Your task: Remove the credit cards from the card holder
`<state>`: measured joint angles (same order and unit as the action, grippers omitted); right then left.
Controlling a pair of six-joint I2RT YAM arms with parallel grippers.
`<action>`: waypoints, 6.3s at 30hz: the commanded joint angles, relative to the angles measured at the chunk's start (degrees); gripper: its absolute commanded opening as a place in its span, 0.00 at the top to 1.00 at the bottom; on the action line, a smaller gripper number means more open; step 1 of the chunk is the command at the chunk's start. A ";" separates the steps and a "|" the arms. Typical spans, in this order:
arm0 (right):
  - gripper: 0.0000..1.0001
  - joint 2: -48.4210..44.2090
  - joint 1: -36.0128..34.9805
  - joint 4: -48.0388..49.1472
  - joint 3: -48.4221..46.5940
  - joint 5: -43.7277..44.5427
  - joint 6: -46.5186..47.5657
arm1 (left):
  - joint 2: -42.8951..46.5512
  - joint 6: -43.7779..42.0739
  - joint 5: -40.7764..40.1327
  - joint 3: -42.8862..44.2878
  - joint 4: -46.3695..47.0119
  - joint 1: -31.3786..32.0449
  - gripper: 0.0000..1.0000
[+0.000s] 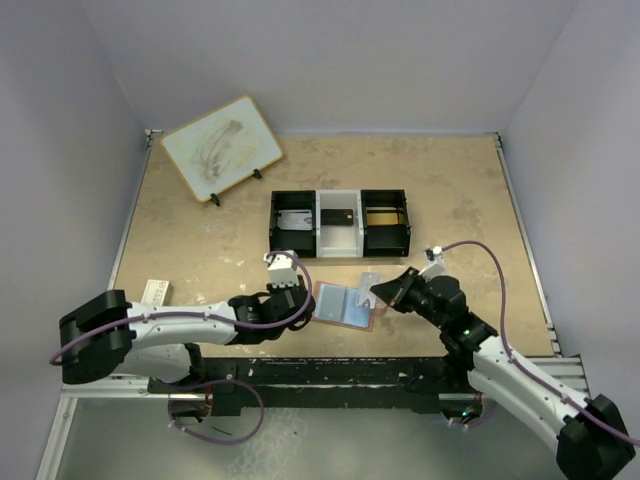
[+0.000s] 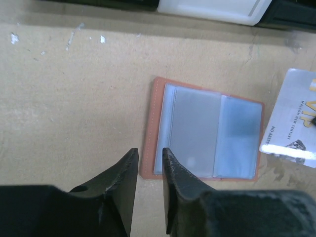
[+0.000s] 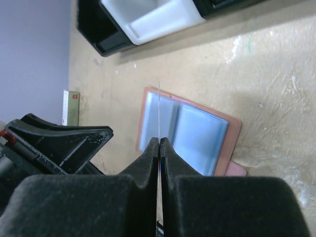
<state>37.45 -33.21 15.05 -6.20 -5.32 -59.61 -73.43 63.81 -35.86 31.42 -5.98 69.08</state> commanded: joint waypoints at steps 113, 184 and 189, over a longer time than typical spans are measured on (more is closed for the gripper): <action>0.46 73.94 -15.92 -2.27 -78.14 17.53 99.06 | 25.51 -31.31 4.15 16.07 -30.05 -50.69 0.32; 0.73 43.48 -17.48 2.53 -23.24 6.15 -2.23 | 30.89 -17.37 47.27 -0.03 -4.06 -45.19 0.42; 0.73 40.98 -15.20 7.25 -19.11 3.55 -3.13 | 24.98 -14.14 42.20 -2.02 2.82 -29.03 0.42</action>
<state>80.55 -49.78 16.49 -27.49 1.48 -61.89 -44.58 44.47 4.43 29.85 -15.73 30.50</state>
